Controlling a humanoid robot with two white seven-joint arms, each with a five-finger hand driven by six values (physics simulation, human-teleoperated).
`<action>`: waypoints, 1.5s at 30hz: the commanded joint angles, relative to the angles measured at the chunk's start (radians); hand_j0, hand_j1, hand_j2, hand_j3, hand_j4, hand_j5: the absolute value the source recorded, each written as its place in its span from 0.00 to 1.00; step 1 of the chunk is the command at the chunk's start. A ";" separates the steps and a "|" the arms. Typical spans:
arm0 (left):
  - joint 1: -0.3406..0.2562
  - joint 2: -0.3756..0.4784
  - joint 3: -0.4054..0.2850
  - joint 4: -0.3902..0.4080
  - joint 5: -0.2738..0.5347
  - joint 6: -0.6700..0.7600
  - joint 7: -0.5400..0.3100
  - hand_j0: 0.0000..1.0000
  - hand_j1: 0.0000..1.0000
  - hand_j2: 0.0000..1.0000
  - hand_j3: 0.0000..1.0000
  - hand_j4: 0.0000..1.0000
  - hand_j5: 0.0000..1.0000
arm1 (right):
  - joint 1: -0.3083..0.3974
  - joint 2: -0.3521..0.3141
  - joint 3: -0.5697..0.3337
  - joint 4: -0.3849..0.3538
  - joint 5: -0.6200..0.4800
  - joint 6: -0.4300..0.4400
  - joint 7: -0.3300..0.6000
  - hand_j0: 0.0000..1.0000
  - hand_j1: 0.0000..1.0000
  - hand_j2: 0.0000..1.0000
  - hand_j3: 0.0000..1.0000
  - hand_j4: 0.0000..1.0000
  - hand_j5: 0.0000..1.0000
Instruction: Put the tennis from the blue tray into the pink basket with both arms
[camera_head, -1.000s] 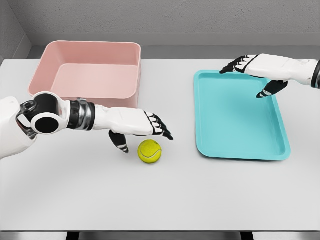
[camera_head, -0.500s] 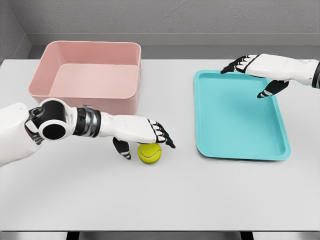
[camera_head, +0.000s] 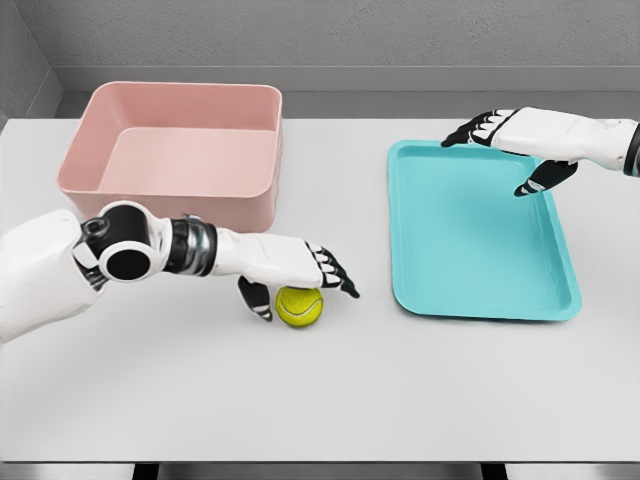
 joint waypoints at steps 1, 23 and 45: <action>0.000 -0.006 0.001 0.001 0.003 0.001 0.000 1.00 1.00 1.00 1.00 1.00 1.00 | 0.000 0.001 -0.001 0.000 -0.006 0.002 0.000 1.00 1.00 1.00 1.00 1.00 1.00; 0.032 -0.005 0.003 0.029 -0.012 0.001 0.000 1.00 1.00 1.00 1.00 1.00 1.00 | 0.003 -0.002 -0.001 0.002 -0.006 0.002 0.000 1.00 1.00 1.00 1.00 1.00 1.00; 0.044 -0.005 0.006 0.033 -0.009 -0.003 0.000 0.53 0.53 0.53 0.53 0.53 0.53 | 0.005 -0.002 -0.007 0.003 -0.006 0.002 0.000 1.00 1.00 1.00 1.00 1.00 1.00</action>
